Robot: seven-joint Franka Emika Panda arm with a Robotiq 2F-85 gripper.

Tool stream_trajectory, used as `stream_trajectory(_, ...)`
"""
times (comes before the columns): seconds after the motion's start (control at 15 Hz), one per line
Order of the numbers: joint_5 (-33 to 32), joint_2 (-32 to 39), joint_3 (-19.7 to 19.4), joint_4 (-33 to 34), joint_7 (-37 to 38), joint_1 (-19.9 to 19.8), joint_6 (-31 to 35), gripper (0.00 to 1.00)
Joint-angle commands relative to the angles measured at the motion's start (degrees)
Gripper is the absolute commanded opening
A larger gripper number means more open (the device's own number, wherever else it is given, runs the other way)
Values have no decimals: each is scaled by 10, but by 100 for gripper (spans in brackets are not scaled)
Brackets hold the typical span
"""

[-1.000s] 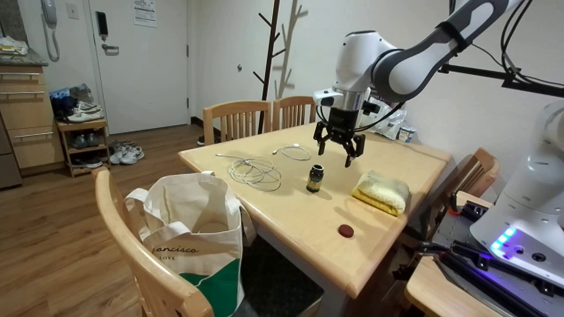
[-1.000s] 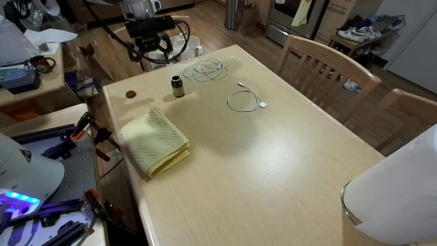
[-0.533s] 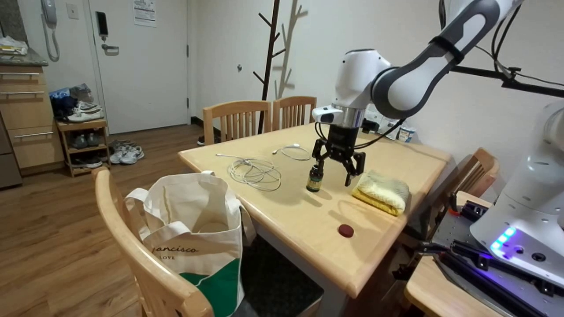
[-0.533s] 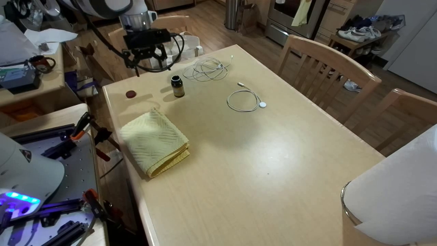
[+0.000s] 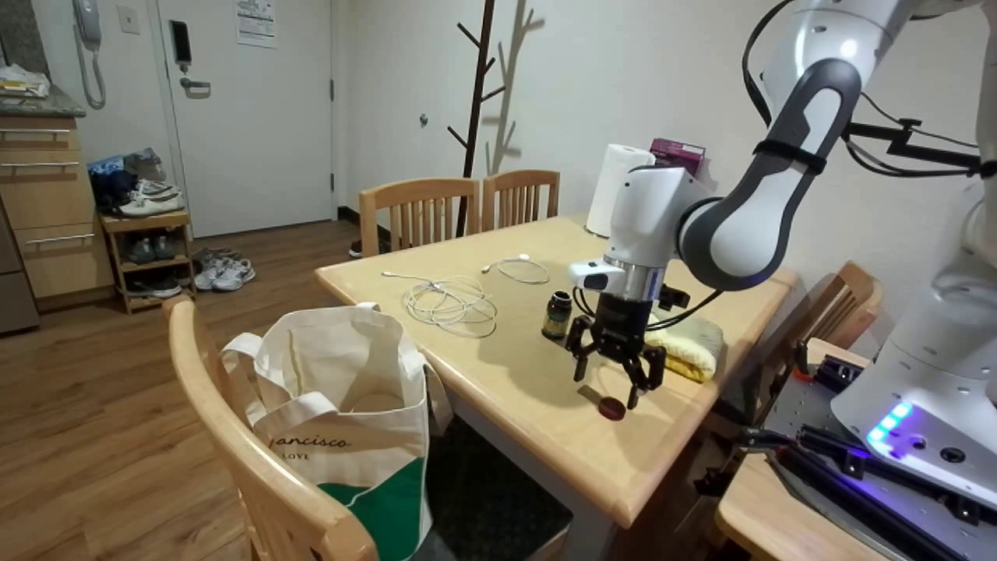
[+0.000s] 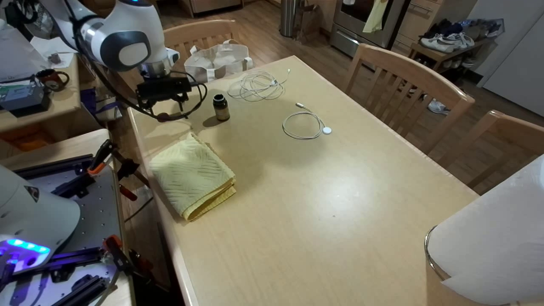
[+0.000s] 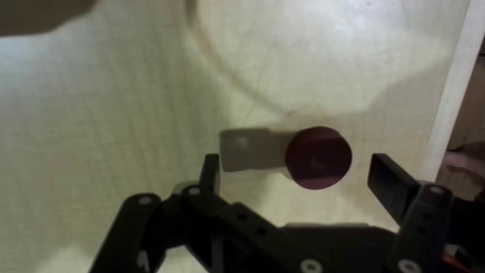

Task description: Pick the lid on the table and put it on the bottle

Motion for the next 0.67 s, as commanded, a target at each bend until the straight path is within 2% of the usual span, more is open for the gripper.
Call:
stream_trajectory(0.0,-54,6,-9,-18,55,9,27,100)
stream_trajectory(0.33,-133,15,-31,-5,109,20,8,100)
stream_trajectory(0.6,-113,37,17,5,91,-15,19,100)
